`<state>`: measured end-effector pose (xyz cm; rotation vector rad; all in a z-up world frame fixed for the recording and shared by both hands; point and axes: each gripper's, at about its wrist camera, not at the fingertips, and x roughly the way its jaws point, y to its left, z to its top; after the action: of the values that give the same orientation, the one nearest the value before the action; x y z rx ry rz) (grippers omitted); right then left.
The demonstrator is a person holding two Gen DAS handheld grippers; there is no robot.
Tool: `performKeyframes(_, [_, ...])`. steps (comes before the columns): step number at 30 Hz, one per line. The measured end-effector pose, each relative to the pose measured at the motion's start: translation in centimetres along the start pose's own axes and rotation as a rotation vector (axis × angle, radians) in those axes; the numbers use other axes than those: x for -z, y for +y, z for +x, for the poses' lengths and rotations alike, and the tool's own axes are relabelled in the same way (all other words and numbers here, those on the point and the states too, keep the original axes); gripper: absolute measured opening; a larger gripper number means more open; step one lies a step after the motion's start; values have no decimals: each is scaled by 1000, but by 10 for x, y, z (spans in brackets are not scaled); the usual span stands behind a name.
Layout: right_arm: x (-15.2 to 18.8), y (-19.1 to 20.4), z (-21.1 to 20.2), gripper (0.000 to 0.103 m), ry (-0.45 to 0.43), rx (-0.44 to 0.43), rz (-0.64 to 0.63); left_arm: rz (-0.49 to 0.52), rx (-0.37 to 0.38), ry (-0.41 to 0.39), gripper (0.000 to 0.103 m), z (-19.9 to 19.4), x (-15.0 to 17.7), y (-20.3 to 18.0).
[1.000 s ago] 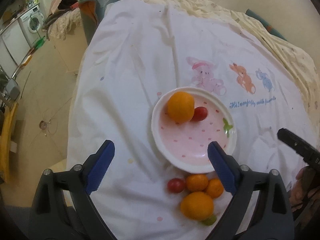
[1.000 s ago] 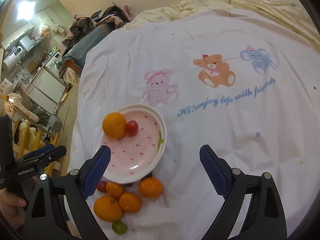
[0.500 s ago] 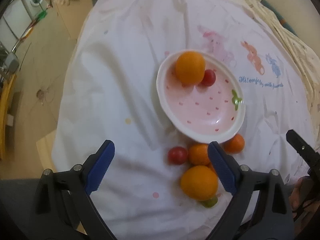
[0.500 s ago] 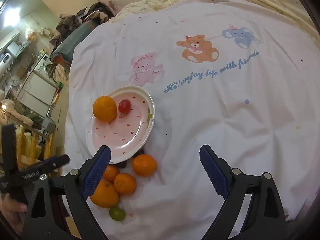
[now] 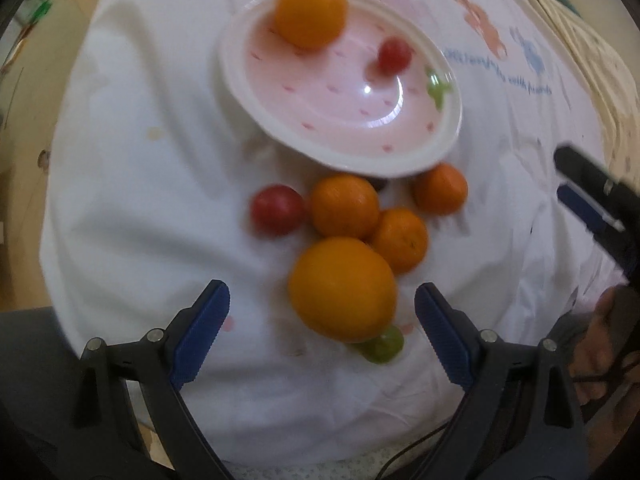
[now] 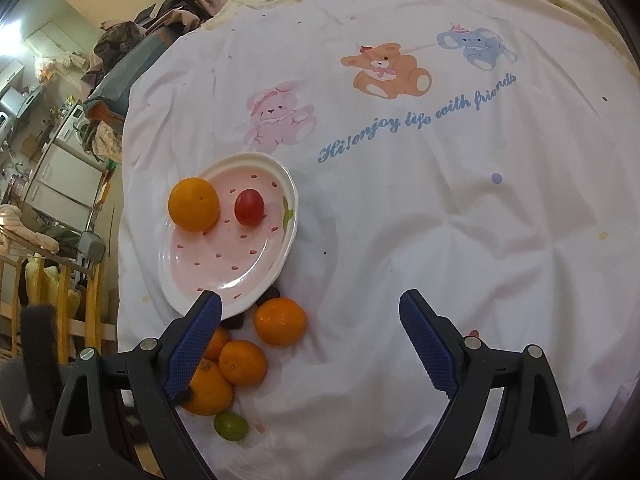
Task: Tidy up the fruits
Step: 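Withdraw both tools from the plate back toward the fruit pile, then grasp another large orange with the left tool while the right tool grasps a tangerine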
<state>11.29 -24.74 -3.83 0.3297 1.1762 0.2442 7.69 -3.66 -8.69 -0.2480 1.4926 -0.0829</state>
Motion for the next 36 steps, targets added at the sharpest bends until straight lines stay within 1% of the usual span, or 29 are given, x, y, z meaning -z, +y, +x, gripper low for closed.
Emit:
performKeyframes(1, [0,0,0,93,1,1,0,6,-6,3,91,4,1,-3])
performKeyframes(4, [1,0,0,93,3,9,-1,42,-24,27,84,15,2,-13])
performKeyframes(6, [1,-2,0,93,4,11,7,70,-32,40,84,21,1,-18])
performKeyframes(8, [1,-3,0,93,4,13,10,101,-39,33,74,24,2,-23])
performKeyframes(9, [0,-3,0,93,4,14,10,114,-51,35,74,25,2,-25])
performKeyframes(10, [0,-4,0,93,3,14,11,122,-58,37,71,26,2,-26])
performKeyframes(11, [0,-4,0,93,3,15,12,132,-63,35,60,25,3,-26])
performKeyframes(12, [0,-3,1,93,3,15,12,139,-79,32,58,25,4,-26])
performKeyframes(17, [0,-3,3,93,8,19,5,159,-63,28,54,19,11,-28])
performKeyframes(20, [0,-4,4,93,16,27,6,147,-50,16,54,7,12,-21])
performKeyframes(25, [3,-6,11,93,37,38,11,125,-11,-26,54,-18,15,-12])
performKeyframes(28, [5,-3,18,93,69,0,1,95,-7,-72,54,-32,13,-2])
performKeyframes(30, [6,3,25,92,90,4,-25,61,-10,-106,54,-35,6,11])
performKeyframes(32, [7,12,33,92,107,38,-76,24,-12,-136,54,-41,-2,25])
performKeyframes(34, [8,18,40,89,123,53,-114,4,-34,-164,54,-45,-10,31])
performKeyframes(36, [11,27,53,82,168,62,-170,-19,-33,-188,54,-49,-15,34])
